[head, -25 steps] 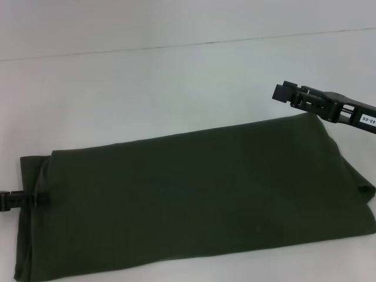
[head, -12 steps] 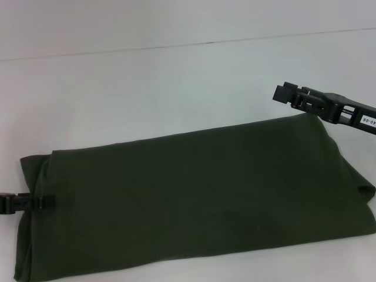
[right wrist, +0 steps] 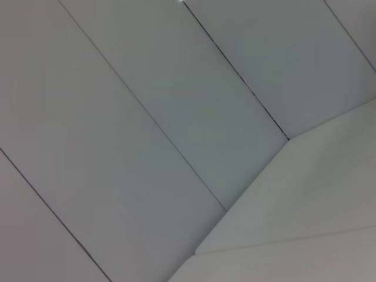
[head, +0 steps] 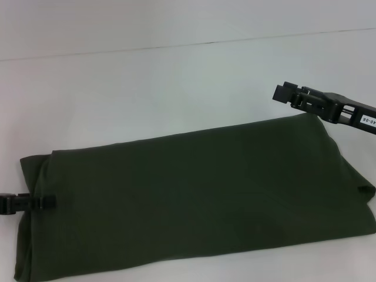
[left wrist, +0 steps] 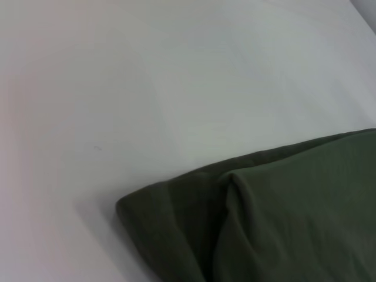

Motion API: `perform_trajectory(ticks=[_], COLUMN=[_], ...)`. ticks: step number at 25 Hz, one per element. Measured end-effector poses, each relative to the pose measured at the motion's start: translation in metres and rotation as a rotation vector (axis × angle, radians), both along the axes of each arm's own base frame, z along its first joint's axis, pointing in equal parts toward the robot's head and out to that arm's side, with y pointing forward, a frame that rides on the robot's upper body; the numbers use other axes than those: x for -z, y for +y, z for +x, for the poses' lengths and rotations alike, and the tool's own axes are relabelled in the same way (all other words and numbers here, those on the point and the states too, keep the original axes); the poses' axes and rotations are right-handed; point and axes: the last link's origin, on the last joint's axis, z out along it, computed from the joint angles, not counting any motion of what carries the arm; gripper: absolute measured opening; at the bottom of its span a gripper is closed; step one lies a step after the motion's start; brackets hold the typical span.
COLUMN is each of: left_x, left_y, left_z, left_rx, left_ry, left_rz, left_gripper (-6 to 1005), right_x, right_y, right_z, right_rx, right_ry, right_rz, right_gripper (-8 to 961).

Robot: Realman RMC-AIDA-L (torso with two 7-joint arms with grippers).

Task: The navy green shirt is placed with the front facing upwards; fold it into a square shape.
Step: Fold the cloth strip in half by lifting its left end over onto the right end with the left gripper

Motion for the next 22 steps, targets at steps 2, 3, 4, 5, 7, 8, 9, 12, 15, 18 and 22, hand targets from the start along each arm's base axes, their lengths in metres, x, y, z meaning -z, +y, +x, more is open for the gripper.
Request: perform_trajectory(ticks=[2,3,4,5,7,8,9,12,15,18,22], left_x=[-0.0002,-0.0003,-0.0003,-0.0003,-0.0005,-0.0009,-0.0012,-0.0004,0.0002,0.0007,0.0012], left_y=[0.0,0.0,0.0001,0.0005,0.0012,0.0017,0.0019,0.0022,0.0025,0.0021,0.002], left_z=[0.0,0.0002,0.0006,0.0013,0.002,0.0023,0.0026,0.0032,0.0027,0.002,0.002], left_rx=[0.001,0.002,0.004,0.006,0.005,0.003,0.003,0.005,0.004,0.001,0.002], left_ry=[0.001,0.0,-0.001,-0.002,-0.003,-0.004,-0.005,0.001,0.009,0.011,0.013], left_rz=[0.0,0.0,-0.001,-0.002,-0.002,-0.002,-0.003,-0.014,-0.017,-0.017,-0.019], left_gripper=[875,872,868,864,858,854,830,757,683,562,375], right_x=[0.0,0.0001,0.0001,0.0001,-0.0002,-0.0007,-0.0012,-0.0031,-0.0043,-0.0045,-0.0046], right_y=[0.0002,0.0003,0.0004,0.0004,0.0004,0.0005,0.0006,0.0005,0.0003,0.0001,-0.0003], right_z=[-0.0002,-0.0004,-0.0004,-0.0004,-0.0008,-0.0011,-0.0013,-0.0012,-0.0009,-0.0006,-0.0003], right_rx=[-0.001,-0.001,-0.001,-0.001,-0.003,-0.004,-0.004,-0.002,-0.002,-0.001,-0.001], right_ry=[0.0,0.0,0.0,0.0,0.003,0.006,0.009,0.018,0.019,0.019,0.019], right_rz=[0.0,0.0,0.0,0.0,0.001,0.004,0.007,0.015,0.019,0.02,0.02], right_gripper=[778,778,778,778,778,778,778,779,779,779,778])
